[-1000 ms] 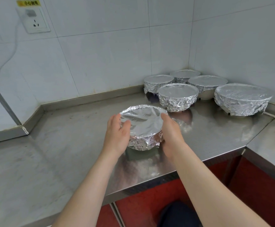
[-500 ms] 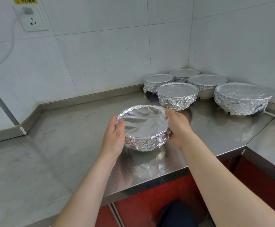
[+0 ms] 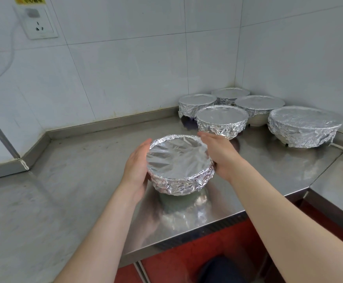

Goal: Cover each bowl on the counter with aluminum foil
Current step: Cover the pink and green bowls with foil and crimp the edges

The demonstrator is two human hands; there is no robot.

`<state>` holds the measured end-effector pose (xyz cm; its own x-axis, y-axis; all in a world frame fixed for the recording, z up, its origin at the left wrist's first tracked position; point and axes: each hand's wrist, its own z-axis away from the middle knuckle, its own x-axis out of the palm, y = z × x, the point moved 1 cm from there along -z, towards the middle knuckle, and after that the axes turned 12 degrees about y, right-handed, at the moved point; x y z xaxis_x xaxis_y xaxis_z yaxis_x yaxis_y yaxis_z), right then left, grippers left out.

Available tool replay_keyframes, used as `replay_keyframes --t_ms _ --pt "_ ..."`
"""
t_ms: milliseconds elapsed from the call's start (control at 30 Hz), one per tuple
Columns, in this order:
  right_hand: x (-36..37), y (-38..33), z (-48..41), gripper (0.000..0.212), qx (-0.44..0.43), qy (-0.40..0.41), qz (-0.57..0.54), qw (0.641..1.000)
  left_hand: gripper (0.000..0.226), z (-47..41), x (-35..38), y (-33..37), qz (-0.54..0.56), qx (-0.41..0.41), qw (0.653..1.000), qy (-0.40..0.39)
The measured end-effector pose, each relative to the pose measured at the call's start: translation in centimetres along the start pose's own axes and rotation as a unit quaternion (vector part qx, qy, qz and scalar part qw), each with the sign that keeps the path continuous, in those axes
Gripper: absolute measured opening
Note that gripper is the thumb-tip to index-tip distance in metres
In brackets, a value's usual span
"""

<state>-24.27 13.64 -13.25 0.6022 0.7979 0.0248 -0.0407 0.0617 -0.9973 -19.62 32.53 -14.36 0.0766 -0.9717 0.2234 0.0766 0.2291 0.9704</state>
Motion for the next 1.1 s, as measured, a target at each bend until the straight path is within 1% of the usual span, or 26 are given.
replay_keyframes --t_ms 100,300,367,433,467,500,567,600,667,733,767,833,900,967,1033,1100 --pt "0.6 0.2 -0.3 0.035 -0.008 0.019 0.021 1.0 0.031 -0.1 0.3 -0.5 0.019 0.002 1.0 0.015" --pt "0.6 0.3 -0.4 0.033 -0.031 0.024 0.033 0.999 0.028 -0.3 0.3 -0.9 0.016 0.017 0.999 0.029" --pt "0.5 0.2 -0.2 0.032 -0.005 0.027 0.016 0.999 0.03 -0.3 0.3 -0.8 0.01 0.019 1.0 0.018" --pt "0.3 0.1 -0.2 0.028 0.041 0.026 -0.032 0.998 0.031 -0.4 0.1 -0.6 -0.001 0.026 1.0 0.001" --pt "0.0 0.3 -0.4 0.032 0.056 0.023 -0.046 0.997 0.031 -0.4 -0.1 -0.6 -0.01 0.035 0.999 -0.003" --pt "-0.3 0.4 -0.6 0.035 0.053 0.019 -0.042 0.998 0.031 -0.3 -0.4 -0.6 -0.016 0.045 0.999 -0.007" --pt "-1.1 0.4 0.0 0.028 0.029 0.0 -0.006 1.0 0.032 0.3 -0.8 -0.9 -0.011 0.055 0.998 -0.024" --pt "-1.6 0.5 0.3 0.03 0.019 -0.01 0.019 1.0 0.035 0.8 -0.7 -1.1 -0.007 0.057 0.998 -0.037" --pt "-2.5 0.8 0.7 0.043 -0.002 -0.029 0.058 0.998 0.045 2.1 -0.1 -1.7 -0.016 0.067 0.996 -0.048" --pt "-3.6 0.6 1.1 0.054 -0.025 -0.02 0.057 0.998 0.055 3.3 1.1 -2.6 -0.046 0.081 0.994 -0.066" --pt "-4.5 0.4 1.2 0.056 -0.033 -0.001 0.05 0.998 0.058 4.1 2.1 -2.9 -0.055 0.082 0.991 -0.086" --pt "-6.3 0.0 1.1 0.049 -0.05 0.052 0.052 0.996 0.073 5.2 3.8 -3.2 -0.067 0.084 0.985 -0.136" --pt "-8.6 -0.7 0.9 0.037 -0.079 0.143 0.063 0.984 0.087 6.2 5.7 -3.3 -0.092 0.082 0.974 -0.192" --pt "-10.8 -0.8 0.1 0.032 -0.098 0.229 0.061 0.967 0.099 6.8 7.2 -3.6 -0.126 0.083 0.958 -0.246" --pt "-12.5 -1.2 -0.5 0.031 -0.096 0.297 0.063 0.948 0.109 6.9 8.6 -4.1 -0.157 0.097 0.945 -0.271" --pt "-14.2 -1.8 -1.0 0.03 -0.09 0.345 0.075 0.931 0.118 7.0 10.1 -4.6 -0.179 0.122 0.937 -0.275"
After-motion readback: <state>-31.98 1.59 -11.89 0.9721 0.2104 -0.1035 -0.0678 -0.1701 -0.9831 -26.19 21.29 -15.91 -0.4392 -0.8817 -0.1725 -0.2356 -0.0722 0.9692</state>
